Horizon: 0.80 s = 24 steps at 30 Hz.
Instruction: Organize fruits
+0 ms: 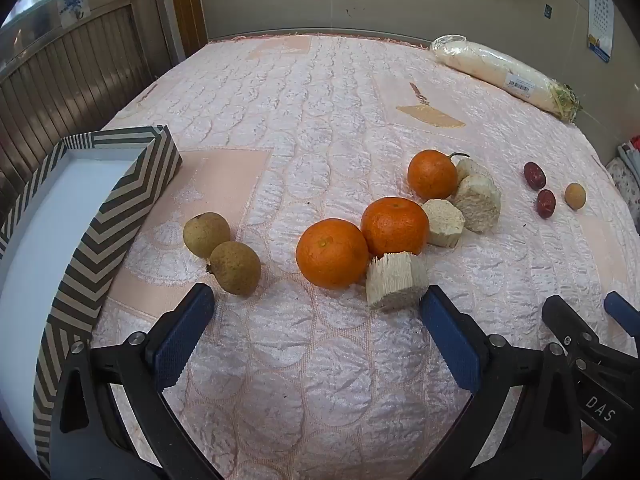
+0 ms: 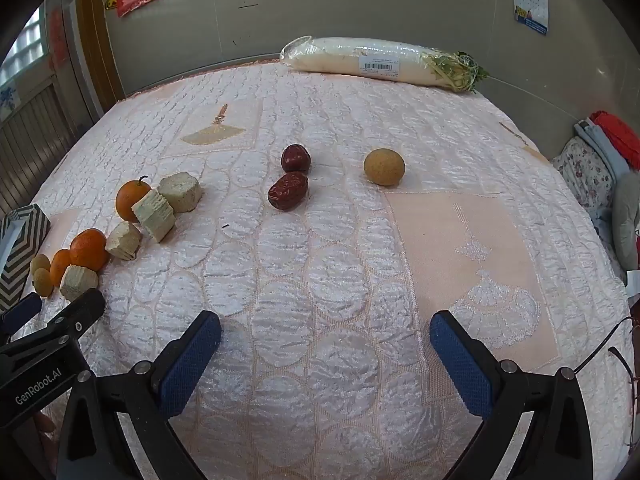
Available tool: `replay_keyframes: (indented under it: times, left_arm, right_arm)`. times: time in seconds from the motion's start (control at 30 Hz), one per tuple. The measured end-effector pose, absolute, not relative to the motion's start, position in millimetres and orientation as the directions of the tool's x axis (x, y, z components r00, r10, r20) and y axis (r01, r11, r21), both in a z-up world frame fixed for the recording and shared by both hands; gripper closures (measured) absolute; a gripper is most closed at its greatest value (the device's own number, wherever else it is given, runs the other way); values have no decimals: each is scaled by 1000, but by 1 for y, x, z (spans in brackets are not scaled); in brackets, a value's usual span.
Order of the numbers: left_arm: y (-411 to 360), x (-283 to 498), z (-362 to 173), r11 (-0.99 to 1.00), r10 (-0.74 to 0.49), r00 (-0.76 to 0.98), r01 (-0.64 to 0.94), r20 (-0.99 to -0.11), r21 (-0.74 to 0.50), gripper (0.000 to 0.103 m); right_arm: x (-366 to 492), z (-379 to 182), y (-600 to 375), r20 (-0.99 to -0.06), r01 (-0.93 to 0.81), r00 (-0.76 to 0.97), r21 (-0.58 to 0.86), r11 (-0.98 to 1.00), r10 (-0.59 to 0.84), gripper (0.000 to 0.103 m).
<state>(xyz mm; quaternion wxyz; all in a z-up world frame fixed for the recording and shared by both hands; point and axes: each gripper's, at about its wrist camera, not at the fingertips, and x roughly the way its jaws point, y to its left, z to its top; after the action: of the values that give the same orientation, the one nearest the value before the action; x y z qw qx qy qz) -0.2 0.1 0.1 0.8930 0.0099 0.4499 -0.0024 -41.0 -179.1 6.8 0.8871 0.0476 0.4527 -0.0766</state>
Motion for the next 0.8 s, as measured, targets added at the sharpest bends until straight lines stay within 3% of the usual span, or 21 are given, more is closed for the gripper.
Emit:
replay_keyframes:
  times: [0.23, 0.43, 0.63, 0.8]
  left_arm:
    - [6, -15, 16, 990, -18, 588, 122, -809, 66, 0]
    - [31, -46, 48, 985, -97, 634, 172, -767, 17, 0]
    - [61, -63, 73, 986, -133, 659, 160, -740, -35, 0]
    - [71, -69, 77, 986, -141, 654, 162, -743, -44, 0]
  right_arm:
    - [-44, 11, -176, -812, 166, 581, 43, 985, -63, 0]
    - [-76, 46, -177, -698, 114, 712, 223, 968, 77, 1]
    - [-97, 82, -169, -641, 68, 763, 208, 976, 83, 2]
    - [-114, 103, -160, -598, 64, 802, 115, 991, 17, 2]
